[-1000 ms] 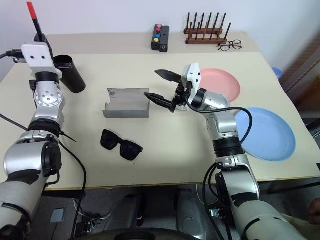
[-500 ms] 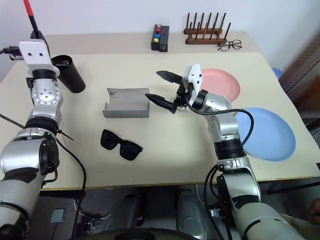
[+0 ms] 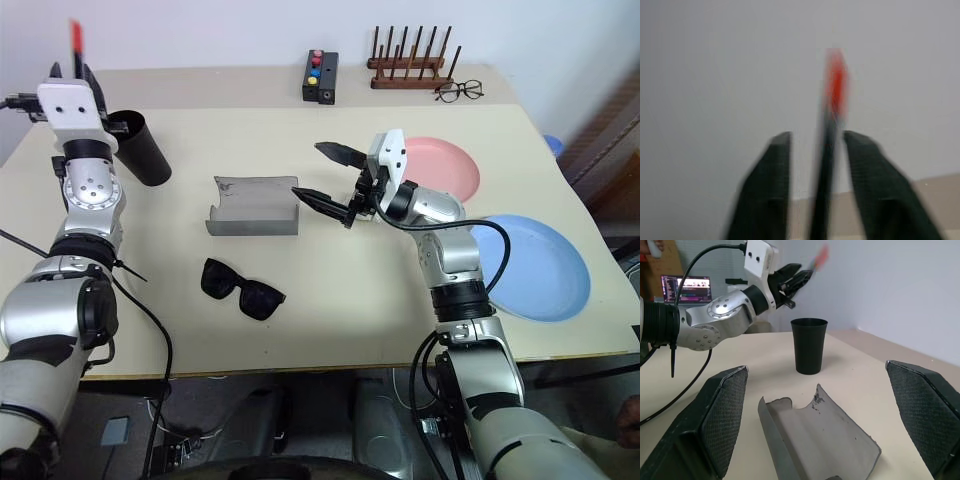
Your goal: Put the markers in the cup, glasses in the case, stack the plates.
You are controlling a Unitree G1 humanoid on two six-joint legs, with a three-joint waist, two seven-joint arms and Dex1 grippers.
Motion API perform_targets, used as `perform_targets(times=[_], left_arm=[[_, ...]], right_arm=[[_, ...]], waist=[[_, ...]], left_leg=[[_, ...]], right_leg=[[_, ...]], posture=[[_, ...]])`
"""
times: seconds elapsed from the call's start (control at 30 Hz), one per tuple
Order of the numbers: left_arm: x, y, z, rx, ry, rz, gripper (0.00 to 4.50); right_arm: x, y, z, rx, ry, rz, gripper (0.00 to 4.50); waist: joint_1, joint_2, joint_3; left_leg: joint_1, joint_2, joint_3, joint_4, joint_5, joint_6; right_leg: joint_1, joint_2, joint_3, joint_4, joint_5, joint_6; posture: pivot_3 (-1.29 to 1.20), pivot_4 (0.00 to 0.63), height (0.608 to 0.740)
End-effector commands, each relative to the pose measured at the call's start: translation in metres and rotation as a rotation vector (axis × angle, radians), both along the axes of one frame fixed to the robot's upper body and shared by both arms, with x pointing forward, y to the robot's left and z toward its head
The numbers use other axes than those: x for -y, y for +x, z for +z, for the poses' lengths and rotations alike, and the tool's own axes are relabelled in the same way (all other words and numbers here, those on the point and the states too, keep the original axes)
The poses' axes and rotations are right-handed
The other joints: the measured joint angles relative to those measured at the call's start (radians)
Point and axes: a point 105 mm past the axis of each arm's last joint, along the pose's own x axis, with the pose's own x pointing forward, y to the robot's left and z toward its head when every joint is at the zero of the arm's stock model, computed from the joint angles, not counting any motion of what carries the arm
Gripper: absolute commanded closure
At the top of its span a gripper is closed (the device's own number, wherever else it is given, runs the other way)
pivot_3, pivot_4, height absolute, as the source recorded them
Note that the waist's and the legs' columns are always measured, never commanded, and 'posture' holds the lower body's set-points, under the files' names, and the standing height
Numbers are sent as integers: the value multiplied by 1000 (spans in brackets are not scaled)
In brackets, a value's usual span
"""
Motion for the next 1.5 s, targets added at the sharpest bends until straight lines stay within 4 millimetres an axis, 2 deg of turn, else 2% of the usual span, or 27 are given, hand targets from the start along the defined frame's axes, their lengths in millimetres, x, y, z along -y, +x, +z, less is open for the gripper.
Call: perform_targets(times=[0.03, 0.37, 0.57, 0.7, 0.8, 0.87, 0.93, 1.0, 1.1, 1.17, 1.3, 1.4, 1.5], left_arm=[[-3, -4, 11, 37, 14, 7, 1213], [-2, -5, 14, 55, 0, -10, 1213], [2, -8, 22, 107, -24, -48, 1213], [-3, -15, 27, 158, -55, -76, 1213], [-16, -24, 24, 192, -128, -120, 1213], [-29, -28, 13, 181, -227, -133, 1213], [-48, -40, -11, 129, -368, -139, 1213], [-63, -56, -35, 29, -485, -67, 1213], [-67, -85, -62, -108, -613, 39, 1213], [-60, -95, -75, -193, -675, 72, 1213], [-32, -102, -97, -331, -829, 71, 1213], [-14, -101, -112, -428, -946, 119, 1213], [7, -94, -117, -489, -1003, 156, 1213]], right_arm=[[6, -4, 15, 53, 28, -7, 0], [7, -3, 15, 49, 26, -13, 0], [7, -2, 15, 49, 26, -16, 0], [7, -2, 15, 50, 26, -20, 0], [8, -2, 15, 53, 23, -27, 0], [8, -2, 14, 54, 18, -31, 0], [11, -2, 13, 55, 9, -35, 0], [13, -2, 13, 54, 5, -38, 0], [16, -1, 12, 49, 4, -41, 0], [16, -1, 11, 45, 1, -36, 0], [11, 0, 10, 41, -3, -15, 0], [9, 1, 10, 41, -6, -7, 0], [8, 0, 10, 42, -9, -1, 0]], waist=[[0, 0, 0], [-1, 0, 0], [0, 0, 0], [-2, 0, 0], [-5, 0, 0], [-5, 0, 0], [-10, 2, -1], [-22, 2, -1], [-27, 1, -1], [-21, 1, 0], [-1, 1, 0], [4, 1, -1], [2, 1, -1]], left_leg=[[0, 0, 0, 0, 0, 0], [0, 0, 0, 2, 0, 0], [0, 0, 0, 2, 0, 0], [0, 0, 0, 2, 0, 0], [0, 0, 0, 2, 0, 0], [0, 0, 0, 2, 0, 0], [0, 0, 1, 1, 0, 0], [1, 1, 0, 1, 0, 0], [0, 3, -2, 1, 0, 0], [-1, 3, -3, 1, 0, 0], [1, 2, -1, 3, 0, 0], [7, 0, -1, 4, 0, 0], [8, 0, -1, 3, 0, 0]], right_leg=[[0, 0, 0, 0, 0, 0], [-1, 0, 0, 3, 0, 0], [-1, 0, 0, 3, 0, 0], [-1, 0, 0, 3, 0, 0], [-1, 0, 1, 4, 0, 0], [-2, 0, 1, 4, 0, 0], [-2, 0, 1, 4, 0, 0], [-2, -1, 3, 5, 0, 0], [-4, -2, 4, 5, 0, 0], [-4, -2, 4, 5, 0, 0], [0, -1, 3, 5, 0, -1], [6, -1, 2, 4, 0, -1], [7, 0, 2, 4, 0, -1]], posture=[[0, 150, 740], [0, 150, 740], [0, 150, 740], [0, 150, 740], [0, 150, 740], [0, 150, 740], [0, 150, 740], [0, 150, 740], [0, 150, 740], [0, 150, 740], [0, 150, 740], [0, 150, 740], [0, 150, 740]])
